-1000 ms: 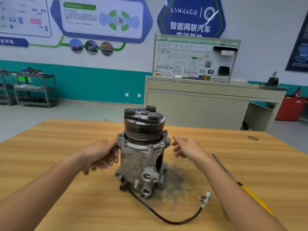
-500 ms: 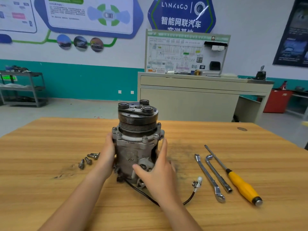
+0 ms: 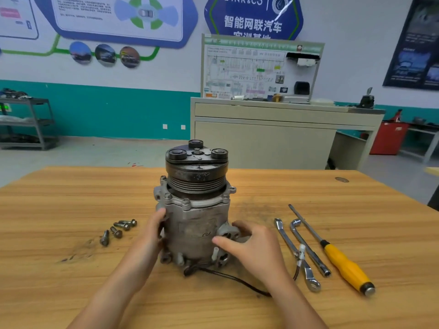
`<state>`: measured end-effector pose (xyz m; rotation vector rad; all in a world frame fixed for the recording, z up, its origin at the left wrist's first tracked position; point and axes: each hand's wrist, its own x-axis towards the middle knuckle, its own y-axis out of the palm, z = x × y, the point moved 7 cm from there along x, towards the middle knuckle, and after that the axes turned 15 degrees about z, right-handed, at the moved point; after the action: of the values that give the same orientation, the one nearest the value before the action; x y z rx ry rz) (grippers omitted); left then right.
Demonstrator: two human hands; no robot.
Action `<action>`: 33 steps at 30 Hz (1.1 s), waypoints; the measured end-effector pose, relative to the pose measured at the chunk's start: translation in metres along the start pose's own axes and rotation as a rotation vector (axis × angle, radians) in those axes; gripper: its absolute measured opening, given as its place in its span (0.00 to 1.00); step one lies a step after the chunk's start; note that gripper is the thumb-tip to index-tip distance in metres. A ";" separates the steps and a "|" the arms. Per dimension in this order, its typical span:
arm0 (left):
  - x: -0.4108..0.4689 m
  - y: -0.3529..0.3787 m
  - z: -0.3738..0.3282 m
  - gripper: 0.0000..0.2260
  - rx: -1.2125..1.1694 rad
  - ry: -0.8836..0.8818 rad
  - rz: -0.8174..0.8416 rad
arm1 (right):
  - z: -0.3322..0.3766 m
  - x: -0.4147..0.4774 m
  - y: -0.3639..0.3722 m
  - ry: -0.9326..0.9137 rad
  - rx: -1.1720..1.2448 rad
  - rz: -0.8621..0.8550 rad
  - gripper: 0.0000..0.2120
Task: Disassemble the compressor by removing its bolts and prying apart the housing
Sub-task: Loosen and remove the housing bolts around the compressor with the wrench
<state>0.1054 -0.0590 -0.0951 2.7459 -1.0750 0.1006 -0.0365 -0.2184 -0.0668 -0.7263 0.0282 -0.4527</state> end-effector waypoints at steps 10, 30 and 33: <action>-0.005 0.020 -0.011 0.39 0.561 0.169 0.067 | -0.004 0.007 -0.009 0.046 -0.260 -0.005 0.26; 0.024 0.027 0.000 0.37 0.473 0.225 -0.023 | -0.006 0.021 -0.015 0.078 -0.357 -0.021 0.16; 0.019 0.022 0.002 0.37 0.562 0.222 -0.054 | -0.024 0.005 -0.044 0.204 -0.446 -0.144 0.12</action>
<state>0.1041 -0.0880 -0.0907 3.1329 -1.0311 0.7919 -0.0529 -0.2646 -0.0559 -1.1216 0.2765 -0.6673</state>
